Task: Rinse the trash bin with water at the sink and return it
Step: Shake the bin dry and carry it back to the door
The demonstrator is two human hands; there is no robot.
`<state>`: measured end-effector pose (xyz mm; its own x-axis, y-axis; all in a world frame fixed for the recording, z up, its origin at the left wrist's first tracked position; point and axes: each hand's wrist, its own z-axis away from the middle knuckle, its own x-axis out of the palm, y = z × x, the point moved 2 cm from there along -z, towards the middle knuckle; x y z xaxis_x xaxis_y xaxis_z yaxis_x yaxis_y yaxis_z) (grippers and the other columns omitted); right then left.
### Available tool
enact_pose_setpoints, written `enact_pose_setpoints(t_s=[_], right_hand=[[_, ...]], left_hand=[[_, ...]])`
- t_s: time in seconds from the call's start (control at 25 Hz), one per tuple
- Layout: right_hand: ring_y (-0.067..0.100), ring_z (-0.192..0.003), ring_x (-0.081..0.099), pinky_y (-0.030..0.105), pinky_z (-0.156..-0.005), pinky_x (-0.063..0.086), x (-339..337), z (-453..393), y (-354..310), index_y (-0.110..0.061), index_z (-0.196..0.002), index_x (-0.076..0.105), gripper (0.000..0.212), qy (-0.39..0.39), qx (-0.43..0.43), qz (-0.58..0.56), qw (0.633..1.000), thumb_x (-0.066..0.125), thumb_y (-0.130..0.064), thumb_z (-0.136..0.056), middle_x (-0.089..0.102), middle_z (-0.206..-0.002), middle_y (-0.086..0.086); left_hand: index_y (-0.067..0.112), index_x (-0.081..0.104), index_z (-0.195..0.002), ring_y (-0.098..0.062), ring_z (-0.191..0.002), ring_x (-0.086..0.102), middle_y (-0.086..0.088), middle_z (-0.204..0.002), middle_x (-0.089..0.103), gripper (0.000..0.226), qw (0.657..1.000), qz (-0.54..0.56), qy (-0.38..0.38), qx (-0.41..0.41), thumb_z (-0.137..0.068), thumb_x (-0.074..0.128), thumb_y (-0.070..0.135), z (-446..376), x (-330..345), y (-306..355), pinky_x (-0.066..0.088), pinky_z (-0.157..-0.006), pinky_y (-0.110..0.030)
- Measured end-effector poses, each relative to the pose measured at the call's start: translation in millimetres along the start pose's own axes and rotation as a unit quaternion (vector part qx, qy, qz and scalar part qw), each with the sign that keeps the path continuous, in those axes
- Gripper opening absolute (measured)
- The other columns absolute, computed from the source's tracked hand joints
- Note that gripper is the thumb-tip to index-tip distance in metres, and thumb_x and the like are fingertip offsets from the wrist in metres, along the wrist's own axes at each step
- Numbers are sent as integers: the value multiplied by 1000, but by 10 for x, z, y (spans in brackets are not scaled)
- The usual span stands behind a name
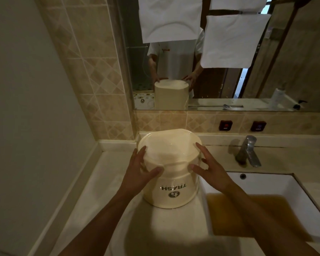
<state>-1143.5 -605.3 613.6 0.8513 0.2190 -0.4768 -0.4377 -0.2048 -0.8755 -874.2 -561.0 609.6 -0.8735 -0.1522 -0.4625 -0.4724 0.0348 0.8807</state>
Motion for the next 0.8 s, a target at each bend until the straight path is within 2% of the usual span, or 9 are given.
enact_pose_setpoints(t_s=[0.08, 0.2, 0.28, 0.48, 0.6, 0.68, 0.8], right_hand=[[19, -141, 32, 51, -110, 37, 10, -14, 29, -61, -136, 28, 82, -13, -10, 21, 1000, 61, -79, -63, 19, -159, -10], [18, -137, 37, 51, -105, 43, 47, 16, 61, -52, -137, 34, 74, 20, -24, 47, 998, 60, -71, -70, 24, -158, -9], [17, -132, 42, 48, -100, 48, 94, 48, 64, -48, -136, 37, 66, 53, -35, 78, 995, 57, -66, -76, 30, -155, -8], [18, -123, 51, 47, -86, 56, 180, 133, 98, -56, -131, 35, 55, 83, -30, 115, 989, 53, -65, -80, 28, -153, -6], [19, -125, 47, 49, -88, 55, 173, 168, 79, -58, -130, 36, 56, 88, -24, 112, 989, 50, -71, -77, 28, -150, -7], [18, -129, 42, 50, -93, 52, 136, 184, 47, -56, -132, 35, 61, 94, -21, 95, 991, 52, -72, -75, 28, -149, -9], [19, -132, 40, 52, -96, 50, 32, 191, 3, -51, -139, 31, 69, 121, -20, 63, 990, 59, -64, -78, 29, -150, -10]], left_hand=[[38, 30, -148, -11, -136, 35, 8, -158, 25, 105, 1000, 0, -2, 7, -58, 76, 67, -10, 12, -7, 37, -105, -30], [41, 34, -144, -14, -135, 40, 10, -154, 33, 96, 1000, 3, 3, 6, -62, 80, 57, -67, -19, -68, 41, -109, -40], [40, 35, -144, -12, -135, 41, 12, -151, 37, 94, 1000, 17, -18, -1, -64, 81, 53, -121, -58, -105, 42, -109, -41], [38, 33, -145, -13, -134, 41, 11, -150, 37, 97, 997, 50, -56, -3, -61, 79, 51, -187, -119, -132, 40, -111, -45], [37, 31, -146, -15, -136, 39, 10, -152, 35, 99, 997, 54, -63, -3, -61, 78, 53, -187, -124, -101, 38, -112, -47], [40, 27, -147, -12, -140, 34, 12, -155, 30, 99, 997, 49, -53, 15, -64, 76, 58, -179, -149, -71, 35, -113, -43], [38, 20, -152, 0, -142, 20, 21, -156, 18, 101, 999, 17, -11, 38, -67, 69, 67, -144, -227, -30, 24, -112, -31]])
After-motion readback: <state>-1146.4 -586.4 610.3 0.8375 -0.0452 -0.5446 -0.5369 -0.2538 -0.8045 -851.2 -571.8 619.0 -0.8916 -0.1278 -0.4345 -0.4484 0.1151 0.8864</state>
